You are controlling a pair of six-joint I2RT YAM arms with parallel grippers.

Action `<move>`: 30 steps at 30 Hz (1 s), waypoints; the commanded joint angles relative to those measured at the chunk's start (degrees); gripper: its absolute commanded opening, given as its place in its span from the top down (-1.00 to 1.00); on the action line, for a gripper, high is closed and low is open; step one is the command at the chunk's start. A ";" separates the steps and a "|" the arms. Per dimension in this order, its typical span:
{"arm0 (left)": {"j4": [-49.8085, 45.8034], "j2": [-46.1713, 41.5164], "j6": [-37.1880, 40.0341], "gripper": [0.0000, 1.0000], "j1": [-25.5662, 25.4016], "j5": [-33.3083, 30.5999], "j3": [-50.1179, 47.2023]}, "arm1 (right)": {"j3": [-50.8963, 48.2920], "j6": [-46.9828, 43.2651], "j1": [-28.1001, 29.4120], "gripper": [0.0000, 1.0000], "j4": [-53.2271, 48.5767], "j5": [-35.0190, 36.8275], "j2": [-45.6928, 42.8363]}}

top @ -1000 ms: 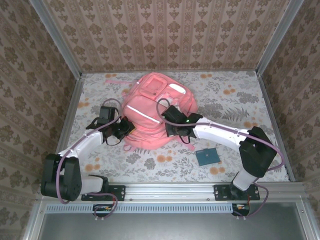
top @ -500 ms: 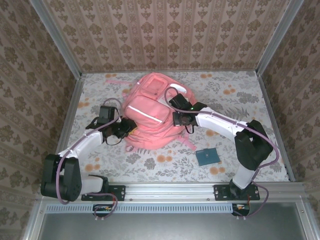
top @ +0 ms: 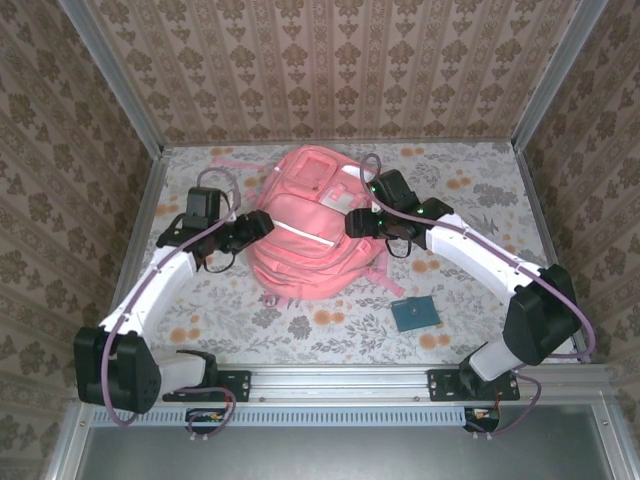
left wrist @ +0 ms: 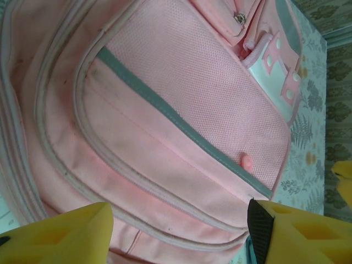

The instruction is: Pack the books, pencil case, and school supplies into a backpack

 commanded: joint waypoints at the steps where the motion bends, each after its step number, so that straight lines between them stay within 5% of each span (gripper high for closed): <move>1: -0.33 4.08 4.43 -0.32 -1.11 -0.78 4.19 | -0.37 -1.49 0.44 -0.39 2.98 -10.59 2.23; 14: 6.97 28.68 2.12 0.40 -9.25 0.77 21.67 | 2.34 -7.87 0.26 -0.51 6.93 -17.79 12.19; 22: 5.34 38.89 1.29 0.62 -14.08 -0.05 30.62 | 2.33 -11.37 0.26 -0.45 8.38 -17.96 12.73; 30: 2.95 41.24 0.47 0.73 -15.01 -2.18 32.63 | -0.16 -9.89 0.20 -0.23 11.20 -10.47 9.36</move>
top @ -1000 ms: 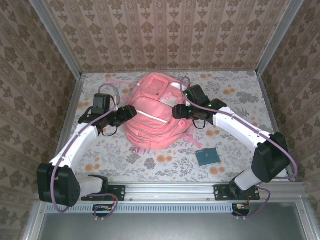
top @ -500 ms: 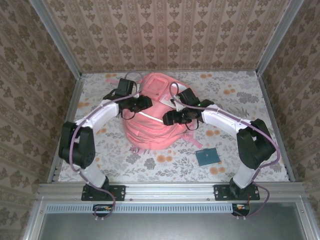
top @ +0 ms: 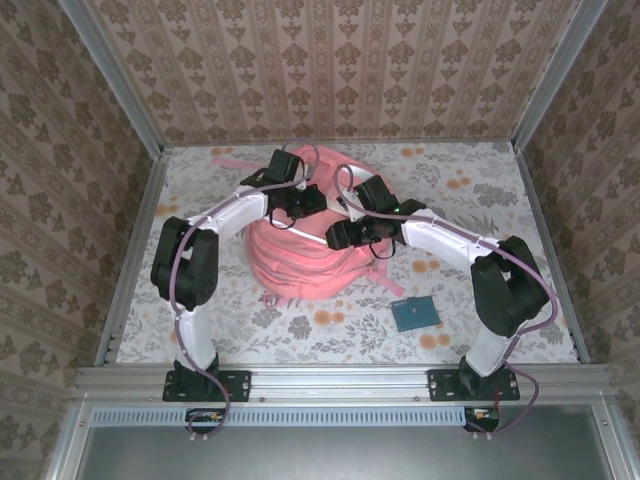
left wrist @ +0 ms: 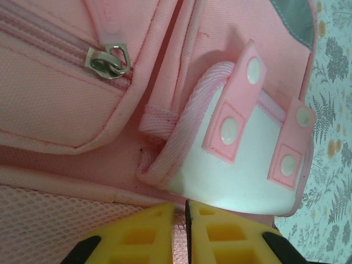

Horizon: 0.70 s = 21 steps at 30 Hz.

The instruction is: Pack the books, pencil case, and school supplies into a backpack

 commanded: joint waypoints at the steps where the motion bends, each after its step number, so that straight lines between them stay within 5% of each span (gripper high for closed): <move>1: -1.31 1.43 -0.90 0.73 -0.73 -0.87 1.75 | -0.68 -0.05 0.12 -0.23 3.60 3.09 -2.48; 15: -1.81 2.76 -1.81 0.74 -0.73 -1.22 2.56 | -2.06 -1.58 0.87 -0.46 1.07 -10.19 -2.06; 21: -1.80 2.80 -2.03 0.74 -0.74 -0.80 2.81 | -4.09 -4.64 3.33 -0.38 -2.93 -7.10 -3.86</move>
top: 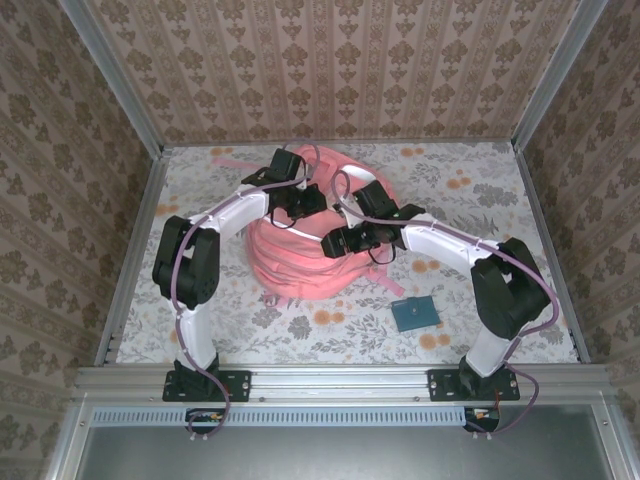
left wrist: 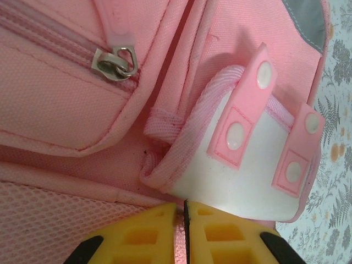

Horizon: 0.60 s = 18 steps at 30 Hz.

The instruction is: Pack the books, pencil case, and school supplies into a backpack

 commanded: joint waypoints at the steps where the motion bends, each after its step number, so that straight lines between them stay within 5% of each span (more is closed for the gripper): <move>1: -0.46 2.03 -0.79 0.74 -0.67 -0.13 1.81 | -1.63 -2.57 2.25 -0.34 -3.51 -0.88 -3.06; 8: -0.95 1.77 -0.64 0.74 -0.61 0.07 2.33 | -0.98 -3.48 3.86 0.17 -4.03 7.54 -2.70; 18: -1.34 1.63 -0.75 0.74 -0.41 0.33 2.85 | 0.53 -6.50 7.18 0.19 -5.56 -0.87 -1.61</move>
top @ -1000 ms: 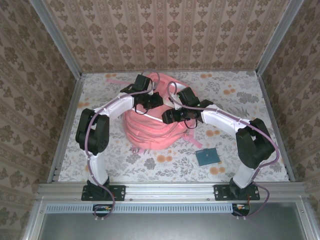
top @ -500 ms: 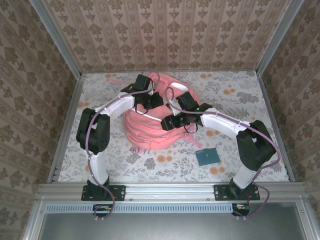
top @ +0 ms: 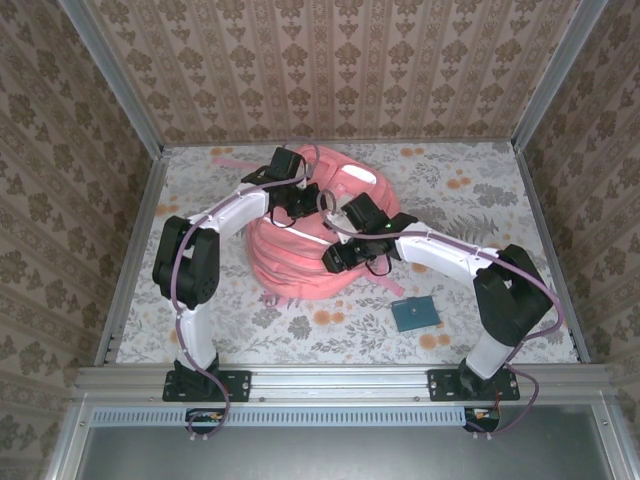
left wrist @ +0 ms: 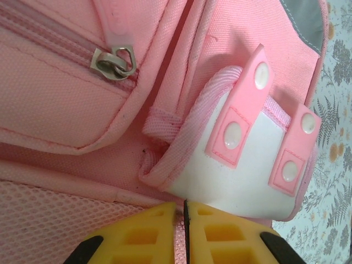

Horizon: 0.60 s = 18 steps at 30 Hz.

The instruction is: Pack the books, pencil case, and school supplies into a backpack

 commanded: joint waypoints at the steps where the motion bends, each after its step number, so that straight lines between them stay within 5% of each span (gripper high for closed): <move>1: 0.00 1.29 -0.79 0.74 -0.27 0.46 1.79 | 0.85 -0.56 1.66 0.19 -0.15 -5.46 -0.49; 11: 1.12 -11.69 -2.94 0.26 2.26 -0.25 -7.26 | -11.43 21.60 -3.59 -0.02 11.52 7.58 -15.97; 18: 0.12 -26.99 -4.33 0.02 0.78 -6.91 -21.14 | -9.52 42.29 -4.69 -0.17 10.43 9.72 -13.79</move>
